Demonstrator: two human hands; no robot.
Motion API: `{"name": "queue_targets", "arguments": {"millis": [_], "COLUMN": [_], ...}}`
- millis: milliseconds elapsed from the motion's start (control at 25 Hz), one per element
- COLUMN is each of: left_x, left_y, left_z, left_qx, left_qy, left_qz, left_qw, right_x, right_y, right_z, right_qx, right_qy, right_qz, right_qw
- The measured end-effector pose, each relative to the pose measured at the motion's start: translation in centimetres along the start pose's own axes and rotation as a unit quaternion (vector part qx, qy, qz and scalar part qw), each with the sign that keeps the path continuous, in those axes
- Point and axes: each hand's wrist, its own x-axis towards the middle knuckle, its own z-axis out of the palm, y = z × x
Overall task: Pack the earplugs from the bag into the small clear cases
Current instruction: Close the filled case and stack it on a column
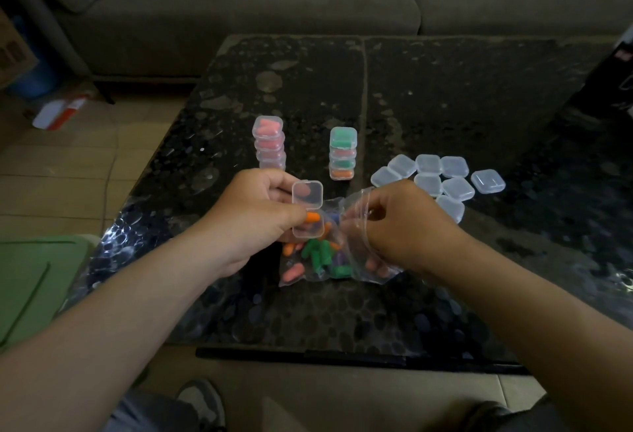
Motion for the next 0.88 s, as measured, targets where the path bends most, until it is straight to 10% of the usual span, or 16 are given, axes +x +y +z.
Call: {"name": "queue_targets", "arguments": {"millis": [880], "left_x": [0.8], "left_y": [-0.6], "left_z": [-0.2], "left_qx": [-0.023], "left_qy": [0.005], "left_qz": [-0.008], "left_qw": [1.000], "right_x": [1.0], "right_y": [0.6], "right_z": [1.4], "right_qx": [0.015], "right_qy": [0.013], "right_qz": [-0.088], "right_qw": [0.996]}}
